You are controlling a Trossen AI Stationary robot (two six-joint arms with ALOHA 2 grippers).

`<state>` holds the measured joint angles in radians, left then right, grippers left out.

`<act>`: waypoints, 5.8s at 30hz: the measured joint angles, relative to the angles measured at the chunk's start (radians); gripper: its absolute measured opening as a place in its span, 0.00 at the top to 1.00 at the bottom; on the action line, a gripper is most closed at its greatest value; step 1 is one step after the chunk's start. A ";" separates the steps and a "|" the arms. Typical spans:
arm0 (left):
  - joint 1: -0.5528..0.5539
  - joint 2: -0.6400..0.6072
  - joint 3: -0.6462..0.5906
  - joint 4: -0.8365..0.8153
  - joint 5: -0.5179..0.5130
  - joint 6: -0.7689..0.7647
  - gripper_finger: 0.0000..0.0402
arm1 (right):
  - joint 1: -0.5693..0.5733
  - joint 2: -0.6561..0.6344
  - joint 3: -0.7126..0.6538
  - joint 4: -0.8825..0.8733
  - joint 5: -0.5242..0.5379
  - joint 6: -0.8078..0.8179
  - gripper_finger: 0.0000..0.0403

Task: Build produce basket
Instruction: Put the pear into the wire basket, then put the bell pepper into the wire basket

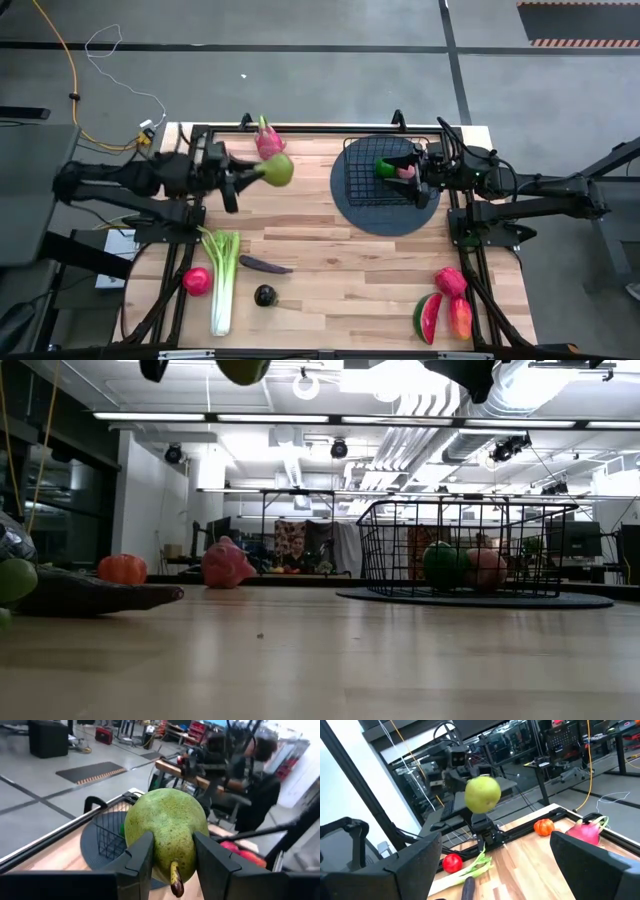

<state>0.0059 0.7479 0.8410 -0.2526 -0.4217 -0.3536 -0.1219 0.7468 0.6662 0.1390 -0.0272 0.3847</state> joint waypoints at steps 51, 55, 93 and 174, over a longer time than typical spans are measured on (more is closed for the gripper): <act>0.348 0.954 0.504 0.120 0.235 0.428 0.71 | 0.000 0.000 0.000 0.009 -0.007 0.018 0.10; 0.354 1.008 0.504 0.173 0.265 0.421 0.71 | 0.000 0.000 0.000 0.009 -0.007 0.018 0.10; 0.366 1.189 0.504 0.334 0.221 0.479 0.56 | 0.000 0.000 0.000 0.008 0.027 0.034 0.10; -0.029 -0.195 -0.143 0.264 0.062 0.366 0.40 | 0.000 0.000 0.000 0.051 0.020 0.011 0.10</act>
<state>-0.0235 0.5526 0.6979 0.0116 -0.3595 0.0120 -0.1215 0.7471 0.6662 0.1902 -0.0075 0.3958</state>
